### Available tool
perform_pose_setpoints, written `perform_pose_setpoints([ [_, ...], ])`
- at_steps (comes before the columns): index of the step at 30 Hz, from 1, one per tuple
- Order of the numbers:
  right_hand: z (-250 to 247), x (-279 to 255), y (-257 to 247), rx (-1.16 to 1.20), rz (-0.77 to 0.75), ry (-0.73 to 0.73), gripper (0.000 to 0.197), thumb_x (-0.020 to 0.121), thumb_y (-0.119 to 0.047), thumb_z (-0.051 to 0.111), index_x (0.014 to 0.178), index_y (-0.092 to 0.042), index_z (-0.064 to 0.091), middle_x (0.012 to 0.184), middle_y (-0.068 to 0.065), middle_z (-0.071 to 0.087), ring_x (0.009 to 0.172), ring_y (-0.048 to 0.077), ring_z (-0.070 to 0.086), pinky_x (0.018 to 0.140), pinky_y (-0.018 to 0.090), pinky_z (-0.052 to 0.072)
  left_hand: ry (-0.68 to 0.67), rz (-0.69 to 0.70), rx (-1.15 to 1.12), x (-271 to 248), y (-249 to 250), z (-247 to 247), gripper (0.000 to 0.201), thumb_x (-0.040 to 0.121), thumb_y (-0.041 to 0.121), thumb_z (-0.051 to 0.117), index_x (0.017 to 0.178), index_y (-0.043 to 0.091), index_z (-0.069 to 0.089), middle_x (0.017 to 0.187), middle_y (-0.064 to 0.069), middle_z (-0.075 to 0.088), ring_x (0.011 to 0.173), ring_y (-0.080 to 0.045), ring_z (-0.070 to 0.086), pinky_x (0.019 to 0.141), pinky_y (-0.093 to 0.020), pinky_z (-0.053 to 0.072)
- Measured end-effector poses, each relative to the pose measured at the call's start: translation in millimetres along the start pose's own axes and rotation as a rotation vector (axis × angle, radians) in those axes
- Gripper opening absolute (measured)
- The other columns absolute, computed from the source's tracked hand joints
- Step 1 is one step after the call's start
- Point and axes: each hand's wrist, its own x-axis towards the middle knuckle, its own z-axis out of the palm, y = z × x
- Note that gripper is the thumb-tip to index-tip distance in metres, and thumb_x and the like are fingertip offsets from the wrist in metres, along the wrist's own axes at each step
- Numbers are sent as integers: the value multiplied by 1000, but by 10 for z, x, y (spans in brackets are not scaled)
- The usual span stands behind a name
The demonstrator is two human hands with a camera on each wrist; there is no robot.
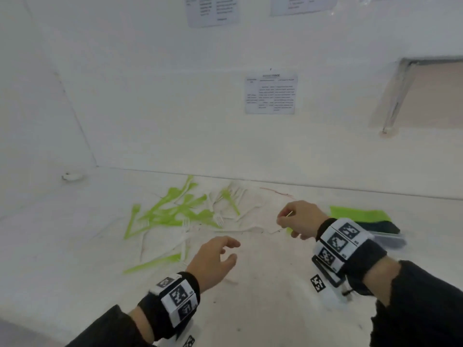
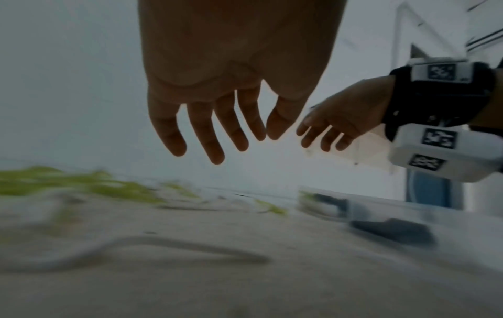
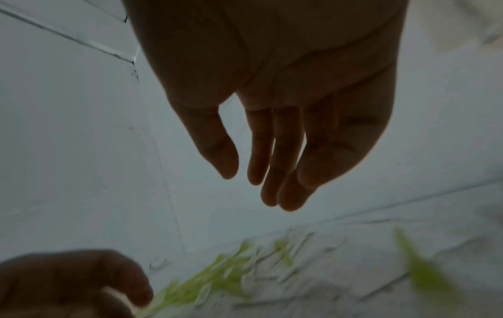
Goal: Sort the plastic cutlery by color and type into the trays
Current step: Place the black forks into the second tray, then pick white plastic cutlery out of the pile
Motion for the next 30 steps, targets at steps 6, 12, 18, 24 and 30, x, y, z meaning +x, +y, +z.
perform_pose_setpoints([
  [6,1156,389,-685,-280,-88,-372,38,82,-23,70,116,-11,61,104,3,66,60,6,50,59,20,44,65,-316,472,278,-955,-710,30,92,30,44,121,27,52,124,3,51,116,-18,49,98,-36,40],
  [12,1723,516,-893,-524,-82,-455,43,73,-28,78,110,-10,66,116,8,66,97,23,61,86,28,48,-163,-432,606,458,-1208,-698,38,99,31,33,132,14,40,139,-9,39,127,-29,40,106,-42,32],
  [18,1640,580,-1011,-519,-68,-443,37,82,-22,69,115,-7,63,83,1,67,63,10,53,67,20,45,-118,-427,501,599,-1123,-746,32,98,13,39,124,0,51,131,-17,52,120,-31,51,97,-34,42],
  [24,1205,719,-960,-515,15,-410,29,89,-18,60,116,-8,58,68,-8,50,54,3,46,44,11,39,-3,-524,258,811,-1042,-834,34,99,12,36,125,-5,50,129,-20,54,119,-31,52,95,-31,42],
  [30,978,967,-965,-498,33,-387,11,90,-18,53,100,-14,56,67,-8,52,53,5,43,46,13,37,-33,-606,133,1010,-1017,-839,38,100,6,27,131,-3,46,138,-18,46,127,-30,45,101,-30,38],
])
